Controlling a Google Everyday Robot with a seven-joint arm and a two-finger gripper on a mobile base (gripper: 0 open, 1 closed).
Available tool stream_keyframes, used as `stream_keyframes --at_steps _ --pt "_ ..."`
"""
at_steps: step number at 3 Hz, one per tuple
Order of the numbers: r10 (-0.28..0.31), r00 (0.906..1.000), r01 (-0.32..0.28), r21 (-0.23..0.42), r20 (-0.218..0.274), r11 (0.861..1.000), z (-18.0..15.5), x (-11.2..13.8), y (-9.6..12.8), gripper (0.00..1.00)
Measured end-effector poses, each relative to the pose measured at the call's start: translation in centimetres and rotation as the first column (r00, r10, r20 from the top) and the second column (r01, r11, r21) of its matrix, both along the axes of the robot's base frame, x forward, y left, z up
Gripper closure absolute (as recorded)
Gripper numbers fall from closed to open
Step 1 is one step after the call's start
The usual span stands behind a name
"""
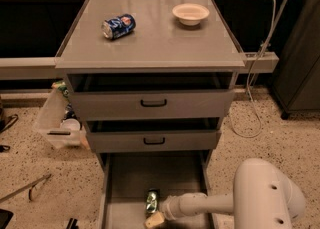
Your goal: Pick green can from bottom drawer and place on counter
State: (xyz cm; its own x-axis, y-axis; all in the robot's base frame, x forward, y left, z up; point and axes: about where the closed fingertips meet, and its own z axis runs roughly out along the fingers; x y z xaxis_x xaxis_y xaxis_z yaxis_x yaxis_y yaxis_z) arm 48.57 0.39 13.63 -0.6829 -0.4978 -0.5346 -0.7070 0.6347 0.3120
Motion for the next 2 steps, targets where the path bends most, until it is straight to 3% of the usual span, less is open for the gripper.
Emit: stream_keyframes --at_steps 2 --pt "-0.003 1.0000 0.003 -0.004 0.009 1.000 -0.1 0.3 1.3 0.00"
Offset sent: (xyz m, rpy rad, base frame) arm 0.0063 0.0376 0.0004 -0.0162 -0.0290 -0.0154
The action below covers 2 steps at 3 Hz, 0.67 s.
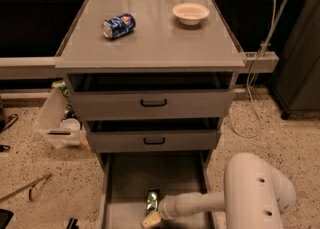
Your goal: Pick green can from bottom drawer and place on counter
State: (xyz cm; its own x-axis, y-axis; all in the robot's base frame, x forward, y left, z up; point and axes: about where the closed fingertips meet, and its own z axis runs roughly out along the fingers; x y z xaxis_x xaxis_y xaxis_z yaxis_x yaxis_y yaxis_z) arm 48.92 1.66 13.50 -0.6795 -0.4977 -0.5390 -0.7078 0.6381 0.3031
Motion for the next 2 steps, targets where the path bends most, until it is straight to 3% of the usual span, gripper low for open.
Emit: stream_keyframes --at_steps 1,2 --pt "0.077 0.9969 -0.077 0.002 0.016 0.997 0.80 -0.83 2.97 0.00" --pt "0.077 0.9969 -0.077 0.002 0.016 0.997 0.80 -0.84 2.97 0.00"
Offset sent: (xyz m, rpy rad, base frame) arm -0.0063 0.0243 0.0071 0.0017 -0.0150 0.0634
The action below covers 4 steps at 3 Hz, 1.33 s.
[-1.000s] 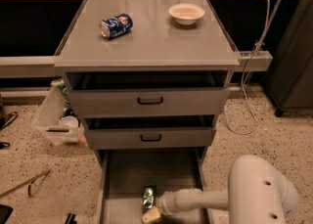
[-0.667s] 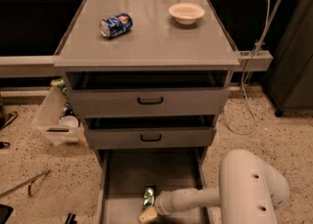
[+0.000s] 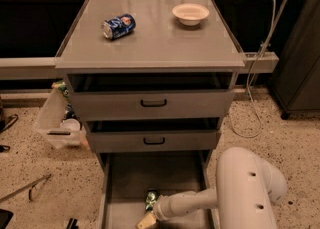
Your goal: Pick green can from bottom drawer and place on counter
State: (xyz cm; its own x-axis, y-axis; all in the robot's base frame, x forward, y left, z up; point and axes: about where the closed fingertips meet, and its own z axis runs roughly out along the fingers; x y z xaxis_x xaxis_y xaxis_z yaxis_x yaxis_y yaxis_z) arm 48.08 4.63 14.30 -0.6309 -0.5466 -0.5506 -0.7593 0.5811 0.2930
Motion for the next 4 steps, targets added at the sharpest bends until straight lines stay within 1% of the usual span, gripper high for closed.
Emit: stream_keyframes --at_steps 1,2,3,4 --pt "-0.035 0.9994 0.035 -0.007 0.000 0.999 0.2 0.7 0.0 0.00" --pt "-0.137 0.9902 0.136 -0.027 -0.025 0.990 1.4 1.8 -0.2 0.00" --pt "-0.194 0.9800 0.193 -0.025 -0.046 0.981 1.4 2.0 -0.1 0.00" --pt "-0.193 0.9800 0.192 -0.025 -0.046 0.981 1.4 2.0 -0.1 0.00"
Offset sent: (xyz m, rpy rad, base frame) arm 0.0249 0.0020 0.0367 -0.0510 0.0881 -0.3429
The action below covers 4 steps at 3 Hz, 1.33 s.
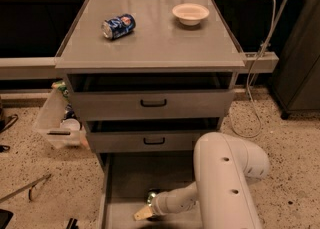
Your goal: Pick green can from bottom drawer and place on counter
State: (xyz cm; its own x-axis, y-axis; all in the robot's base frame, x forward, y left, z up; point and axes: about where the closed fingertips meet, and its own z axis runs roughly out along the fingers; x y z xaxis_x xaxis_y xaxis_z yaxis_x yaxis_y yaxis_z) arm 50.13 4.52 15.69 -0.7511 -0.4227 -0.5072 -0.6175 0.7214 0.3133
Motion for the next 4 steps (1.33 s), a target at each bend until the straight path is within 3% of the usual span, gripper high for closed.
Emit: stream_keyframes --at_steps 2,4 --pt "-0.016 0.9989 0.015 -0.021 -0.045 1.000 -4.8 0.2 3.4 0.00" --pt "-0.016 0.9989 0.015 -0.021 -0.045 1.000 -4.4 0.2 3.4 0.41"
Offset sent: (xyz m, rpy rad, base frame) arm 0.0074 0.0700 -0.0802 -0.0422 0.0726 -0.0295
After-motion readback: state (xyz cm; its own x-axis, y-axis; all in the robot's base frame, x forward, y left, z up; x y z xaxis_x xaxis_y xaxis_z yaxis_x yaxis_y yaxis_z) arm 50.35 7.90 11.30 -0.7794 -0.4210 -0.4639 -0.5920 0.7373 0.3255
